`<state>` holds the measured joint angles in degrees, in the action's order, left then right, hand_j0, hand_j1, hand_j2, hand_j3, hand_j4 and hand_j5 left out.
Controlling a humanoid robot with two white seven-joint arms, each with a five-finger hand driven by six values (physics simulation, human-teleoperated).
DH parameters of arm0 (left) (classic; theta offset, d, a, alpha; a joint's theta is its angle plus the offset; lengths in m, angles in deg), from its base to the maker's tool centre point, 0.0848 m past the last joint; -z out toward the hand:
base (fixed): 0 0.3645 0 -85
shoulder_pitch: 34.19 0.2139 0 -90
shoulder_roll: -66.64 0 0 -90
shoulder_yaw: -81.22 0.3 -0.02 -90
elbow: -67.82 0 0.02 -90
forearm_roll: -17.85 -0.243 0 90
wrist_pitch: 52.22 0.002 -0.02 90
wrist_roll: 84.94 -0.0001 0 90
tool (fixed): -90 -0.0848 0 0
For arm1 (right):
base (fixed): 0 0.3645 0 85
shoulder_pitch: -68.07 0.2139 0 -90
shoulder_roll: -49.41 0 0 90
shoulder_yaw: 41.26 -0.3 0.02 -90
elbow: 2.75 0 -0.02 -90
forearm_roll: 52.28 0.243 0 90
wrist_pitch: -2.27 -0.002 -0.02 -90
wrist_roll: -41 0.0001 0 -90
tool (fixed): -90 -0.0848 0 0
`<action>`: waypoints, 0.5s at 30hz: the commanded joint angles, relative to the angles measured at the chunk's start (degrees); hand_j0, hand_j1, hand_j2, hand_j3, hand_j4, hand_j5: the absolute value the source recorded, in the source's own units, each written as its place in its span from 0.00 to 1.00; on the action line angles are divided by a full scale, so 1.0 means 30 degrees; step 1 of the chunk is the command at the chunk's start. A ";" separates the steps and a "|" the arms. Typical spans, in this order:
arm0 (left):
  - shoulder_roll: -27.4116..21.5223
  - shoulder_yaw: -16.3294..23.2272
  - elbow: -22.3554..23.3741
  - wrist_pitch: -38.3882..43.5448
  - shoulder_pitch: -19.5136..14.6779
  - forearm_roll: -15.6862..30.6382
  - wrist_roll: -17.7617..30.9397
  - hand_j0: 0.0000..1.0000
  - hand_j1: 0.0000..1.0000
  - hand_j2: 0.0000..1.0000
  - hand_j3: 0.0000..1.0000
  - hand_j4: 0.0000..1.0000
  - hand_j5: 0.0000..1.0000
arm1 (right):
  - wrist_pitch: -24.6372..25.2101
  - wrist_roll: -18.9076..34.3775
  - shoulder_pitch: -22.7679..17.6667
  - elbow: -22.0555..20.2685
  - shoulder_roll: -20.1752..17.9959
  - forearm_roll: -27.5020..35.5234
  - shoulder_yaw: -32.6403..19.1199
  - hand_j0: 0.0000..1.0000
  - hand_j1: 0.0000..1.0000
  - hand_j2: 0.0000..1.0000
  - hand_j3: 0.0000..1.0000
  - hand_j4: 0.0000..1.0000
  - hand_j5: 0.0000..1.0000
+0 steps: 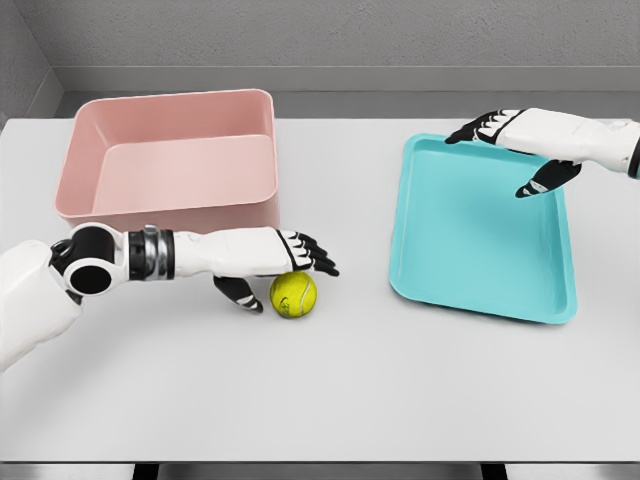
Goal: Put the tennis from the blue tray into the pink basket with both arms
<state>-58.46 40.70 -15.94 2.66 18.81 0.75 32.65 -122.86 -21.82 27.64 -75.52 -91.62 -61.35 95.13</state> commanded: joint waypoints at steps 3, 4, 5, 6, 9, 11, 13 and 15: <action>-0.0019 0.0001 -0.0001 0.0041 0.0029 0.0104 -0.0028 1.00 1.00 1.00 1.00 1.00 1.00 | 0.0044 -0.0009 0.0000 0.0087 -0.0041 0.0122 -0.0024 1.00 1.00 1.00 1.00 1.00 1.00; 0.0010 0.0001 0.0057 0.0041 0.0029 0.0075 -0.0028 1.00 1.00 1.00 1.00 1.00 1.00 | 0.0044 -0.0009 0.0000 0.0233 -0.0042 0.0122 -0.0024 1.00 1.00 1.00 1.00 1.00 1.00; 0.0010 0.0001 0.0262 0.0041 0.0059 -0.0159 -0.0028 1.00 1.00 1.00 1.00 1.00 1.00 | 0.0044 -0.0009 0.0000 0.0438 -0.0041 0.0122 -0.0024 1.00 1.00 1.00 1.00 1.00 1.00; 0.0040 0.0001 0.0262 0.0041 0.0059 -0.0189 -0.0028 1.00 1.00 1.00 1.00 1.00 1.00 | 0.0044 -0.0009 0.0000 0.0439 -0.0041 0.0122 -0.0024 1.00 1.00 1.00 1.00 1.00 1.00; 0.0040 0.0001 0.0262 0.0041 0.0029 -0.0218 -0.0028 1.00 1.00 1.00 1.00 1.00 1.00 | 0.0044 -0.0009 0.0029 0.0439 -0.0041 0.0122 0.0005 1.00 1.00 1.00 1.00 1.00 1.00; 0.0040 0.0001 0.0262 0.0041 0.0029 -0.0511 -0.0028 1.00 1.00 1.00 1.00 1.00 1.00 | 0.0044 0.0020 0.0029 0.0439 -0.0012 0.0122 0.0005 1.00 1.00 1.00 1.00 1.00 1.00; 0.0098 -0.0029 0.0204 0.0041 0.0029 -0.1039 -0.0057 1.00 1.00 1.00 1.00 1.00 1.00 | 0.0044 0.0020 0.0029 0.0409 -0.0012 0.0122 0.0005 1.00 1.00 1.00 1.00 1.00 1.00; 0.0157 0.0001 0.0204 0.0041 0.0029 -0.1039 -0.0057 1.00 1.00 1.00 1.00 1.00 1.00 | 0.0044 0.0020 0.0029 0.0438 -0.0012 0.0122 0.0005 1.00 1.00 1.00 1.00 1.00 1.00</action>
<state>-58.09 40.70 -15.27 2.66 18.90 -2.23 32.53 -122.86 -21.76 27.72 -74.28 -91.61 -61.34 95.19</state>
